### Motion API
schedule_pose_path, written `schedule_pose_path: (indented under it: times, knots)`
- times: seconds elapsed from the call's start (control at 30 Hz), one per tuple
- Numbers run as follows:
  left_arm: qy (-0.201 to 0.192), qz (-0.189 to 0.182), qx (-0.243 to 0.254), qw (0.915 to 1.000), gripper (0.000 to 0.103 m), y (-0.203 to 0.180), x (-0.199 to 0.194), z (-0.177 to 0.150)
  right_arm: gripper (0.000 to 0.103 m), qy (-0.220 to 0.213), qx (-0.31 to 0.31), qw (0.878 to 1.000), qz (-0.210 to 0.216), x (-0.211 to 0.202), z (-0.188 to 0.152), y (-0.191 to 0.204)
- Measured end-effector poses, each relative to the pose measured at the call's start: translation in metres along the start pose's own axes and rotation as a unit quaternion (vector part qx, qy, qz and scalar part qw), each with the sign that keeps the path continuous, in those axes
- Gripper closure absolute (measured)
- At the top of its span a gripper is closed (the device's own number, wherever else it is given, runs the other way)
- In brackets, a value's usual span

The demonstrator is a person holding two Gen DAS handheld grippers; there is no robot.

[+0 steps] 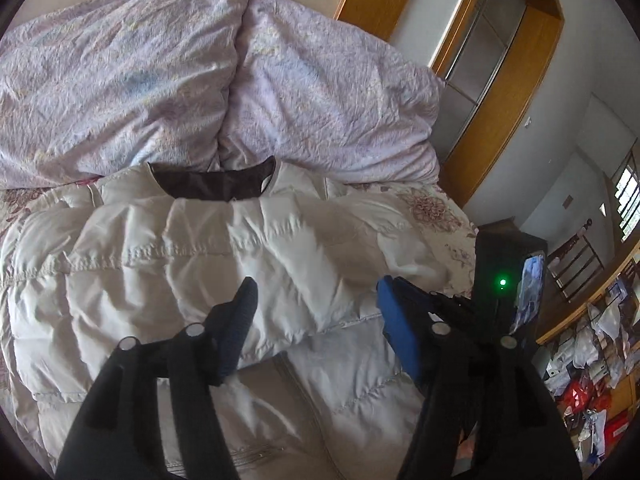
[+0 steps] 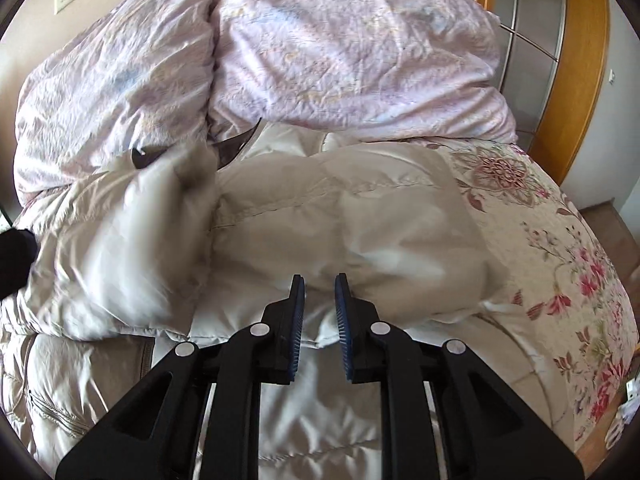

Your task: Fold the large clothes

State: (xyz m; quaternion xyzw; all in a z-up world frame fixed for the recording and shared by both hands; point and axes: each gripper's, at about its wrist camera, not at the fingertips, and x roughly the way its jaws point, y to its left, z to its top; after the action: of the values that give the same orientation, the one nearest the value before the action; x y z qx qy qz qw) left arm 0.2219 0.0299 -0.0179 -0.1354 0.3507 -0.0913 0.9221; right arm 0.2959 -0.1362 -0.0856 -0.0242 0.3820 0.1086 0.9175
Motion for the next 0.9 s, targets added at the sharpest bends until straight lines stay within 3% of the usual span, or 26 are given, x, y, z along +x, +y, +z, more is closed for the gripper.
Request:
schedule_pose_path:
  times: [0.23,0.5,0.57,0.67,0.77,0.9]
  knots:
    - [-0.047,0.095,-0.012,0.9943,0.033,0.041,-0.04,0.011,0.086,-0.057,-0.011,0.998,0.01,-0.033,0.015,0.008]
    - [-0.031,0.214,-0.011,0.9762,0.033,0.088,-0.029,0.008,0.086,-0.058,-0.114,0.982,0.139,-0.034,0.023,0.078]
    - [-0.02,0.231,-0.006,0.9727,0.033,0.094,-0.019,0.005,0.086,-0.044,-0.145,0.978,0.144,-0.021,0.023,0.095]
    - [-0.005,0.247,-0.007,0.9689,0.033,0.104,-0.002,0.001,0.086,0.001,-0.162,0.982,0.099,0.017,0.019,0.103]
    - [0.013,0.247,-0.019,0.9689,0.032,0.115,0.014,-0.004,0.086,0.03,-0.124,0.984,0.125,0.047,0.013,0.087]
    - [0.019,0.258,-0.012,0.9659,0.025,0.119,0.029,-0.011,0.087,0.046,-0.089,0.982,0.16,0.057,0.014,0.074]
